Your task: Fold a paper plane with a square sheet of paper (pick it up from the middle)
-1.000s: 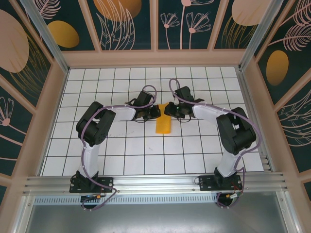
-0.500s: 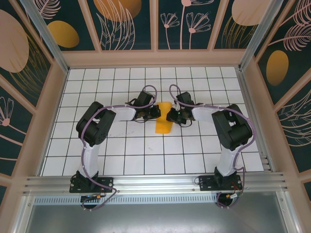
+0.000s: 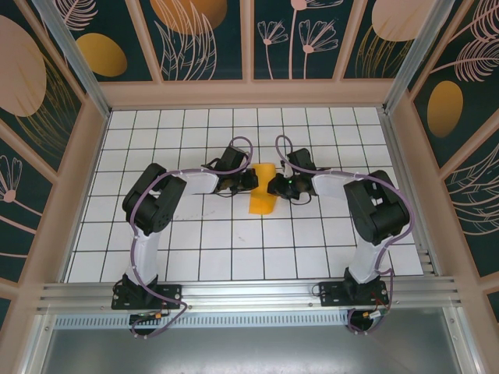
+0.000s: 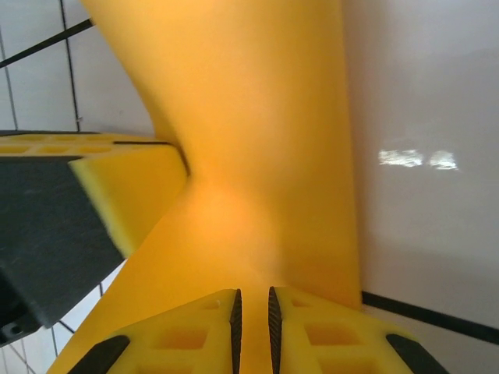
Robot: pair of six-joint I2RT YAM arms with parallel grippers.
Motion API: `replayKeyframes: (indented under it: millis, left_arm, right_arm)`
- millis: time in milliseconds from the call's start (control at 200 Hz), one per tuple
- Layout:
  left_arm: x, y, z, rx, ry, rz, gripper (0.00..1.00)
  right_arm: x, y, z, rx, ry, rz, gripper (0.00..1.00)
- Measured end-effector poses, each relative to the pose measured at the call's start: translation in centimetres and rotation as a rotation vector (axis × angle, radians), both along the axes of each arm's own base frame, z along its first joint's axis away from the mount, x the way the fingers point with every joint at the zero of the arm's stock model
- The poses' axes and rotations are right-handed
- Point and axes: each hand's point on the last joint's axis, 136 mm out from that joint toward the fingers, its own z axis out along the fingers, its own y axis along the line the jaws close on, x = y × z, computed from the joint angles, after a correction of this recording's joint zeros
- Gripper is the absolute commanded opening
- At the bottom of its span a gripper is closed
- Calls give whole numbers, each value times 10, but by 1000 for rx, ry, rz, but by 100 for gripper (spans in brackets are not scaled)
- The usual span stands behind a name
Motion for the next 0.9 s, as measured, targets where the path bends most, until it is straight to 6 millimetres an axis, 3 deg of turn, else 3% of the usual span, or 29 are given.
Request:
replayKeyframes:
  millis: [210,385,676,896]
  left_arm:
    - [0,0,0,0,0,1,0]
    - [0,0,0,-1,-2,0,0]
    - [1,0,0,-1,-4,1,0]
    - [1,0,0,-2,-6,2,0]
  right_arm:
    - [-24,2,-14,6,53,37,14]
    - [-30,0,-15,16,39,41,11]
    - [-44,6,4,44,11,75,9]
    - [-69,0,-17,20,71,89,8]
